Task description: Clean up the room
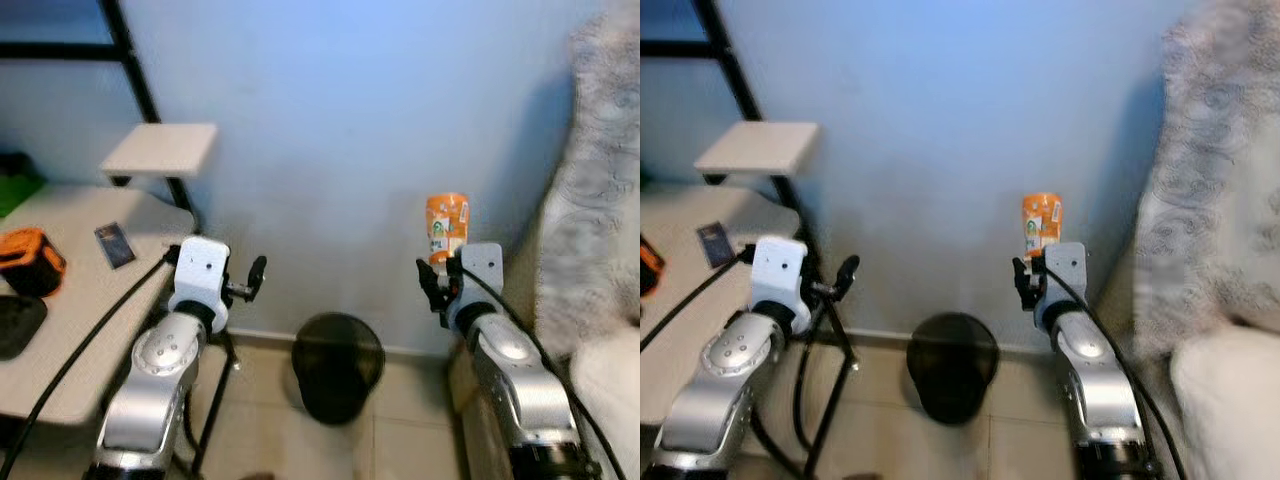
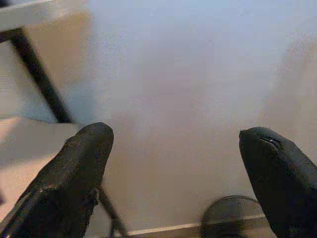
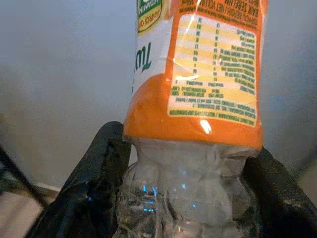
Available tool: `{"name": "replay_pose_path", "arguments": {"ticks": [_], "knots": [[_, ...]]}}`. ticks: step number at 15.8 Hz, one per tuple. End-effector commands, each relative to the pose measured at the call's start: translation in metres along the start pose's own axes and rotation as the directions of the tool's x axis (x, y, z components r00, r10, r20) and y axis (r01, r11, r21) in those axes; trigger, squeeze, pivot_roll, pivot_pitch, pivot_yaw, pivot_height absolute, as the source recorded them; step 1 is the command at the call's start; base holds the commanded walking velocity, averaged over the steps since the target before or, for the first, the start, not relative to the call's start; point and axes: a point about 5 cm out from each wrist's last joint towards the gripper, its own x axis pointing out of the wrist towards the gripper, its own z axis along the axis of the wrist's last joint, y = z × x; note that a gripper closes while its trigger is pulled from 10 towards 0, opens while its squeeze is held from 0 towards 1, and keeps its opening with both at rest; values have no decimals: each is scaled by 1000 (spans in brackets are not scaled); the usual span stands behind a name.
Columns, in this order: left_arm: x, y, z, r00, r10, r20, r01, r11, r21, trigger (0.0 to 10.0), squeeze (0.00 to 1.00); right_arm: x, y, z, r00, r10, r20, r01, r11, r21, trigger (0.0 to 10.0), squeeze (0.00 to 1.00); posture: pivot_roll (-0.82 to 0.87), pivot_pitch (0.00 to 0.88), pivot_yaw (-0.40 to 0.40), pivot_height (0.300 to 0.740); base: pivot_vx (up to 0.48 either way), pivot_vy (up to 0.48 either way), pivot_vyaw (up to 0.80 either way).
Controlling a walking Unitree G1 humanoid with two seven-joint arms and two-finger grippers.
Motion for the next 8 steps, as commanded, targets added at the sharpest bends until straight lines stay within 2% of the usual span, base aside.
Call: {"name": "replay_pose_path", "arguments": {"ticks": [1,5,6,7,8], "knots": [[-1,4,3,1000,11,8,-11,1000,14,10000,0,1,4,5,1000,22,12,-22,1000,-15,10000,0,29,0,25,740,382,0,0],[-9,6,0,1000,-11,-2,11,998,55,10000,0,-5,-4,5,999,31,18,-31,999,-30,10000,0,19,0,31,740,382,0,0],[-10,4,0,1000,-31,-2,31,997,65,10000,0,-5,-8,3,998,55,19,-53,996,-69,10000,0,14,0,35,740,382,0,0],[-7,2,1,998,-69,1,69,995,78,10000,0,-2,-10,-1,994,107,-18,-108,990,-92,10000,0,6,0,41,740,360,0,0],[-5,-4,2,991,-135,1,134,988,78,10000,0,3,-6,-7,974,212,-78,-220,967,-130,10000,0,-1,0,47,740,0,0,0]]}}
